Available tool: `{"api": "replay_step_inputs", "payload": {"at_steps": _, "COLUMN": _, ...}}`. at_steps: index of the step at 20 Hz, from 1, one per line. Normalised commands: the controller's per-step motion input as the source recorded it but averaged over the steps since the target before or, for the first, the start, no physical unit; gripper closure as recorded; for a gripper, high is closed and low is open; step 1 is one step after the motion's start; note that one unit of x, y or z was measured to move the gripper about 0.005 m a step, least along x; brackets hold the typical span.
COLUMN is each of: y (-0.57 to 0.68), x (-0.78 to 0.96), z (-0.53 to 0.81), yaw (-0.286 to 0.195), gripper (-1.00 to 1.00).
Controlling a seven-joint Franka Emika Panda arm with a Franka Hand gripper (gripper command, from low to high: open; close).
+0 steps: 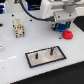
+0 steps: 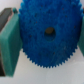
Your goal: Insert the blue gear onto the right peg, followed by the red gear
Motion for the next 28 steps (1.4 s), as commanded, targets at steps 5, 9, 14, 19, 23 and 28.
{"api": "replay_step_inputs", "payload": {"at_steps": 5, "y": -0.16, "x": 0.33, "z": 0.60, "yaw": 0.000, "gripper": 1.00}}
{"api": "replay_step_inputs", "payload": {"at_steps": 9, "y": -0.24, "x": 0.54, "z": 0.56, "yaw": 0.000, "gripper": 1.00}}
{"api": "replay_step_inputs", "payload": {"at_steps": 14, "y": -0.31, "x": 0.53, "z": 0.47, "yaw": 0.000, "gripper": 1.00}}
{"api": "replay_step_inputs", "payload": {"at_steps": 19, "y": -0.33, "x": 0.62, "z": 0.41, "yaw": 0.000, "gripper": 1.00}}
{"api": "replay_step_inputs", "payload": {"at_steps": 23, "y": -0.30, "x": 0.77, "z": 0.39, "yaw": 0.000, "gripper": 1.00}}
{"api": "replay_step_inputs", "payload": {"at_steps": 28, "y": -0.26, "x": 0.80, "z": 0.31, "yaw": 0.000, "gripper": 1.00}}
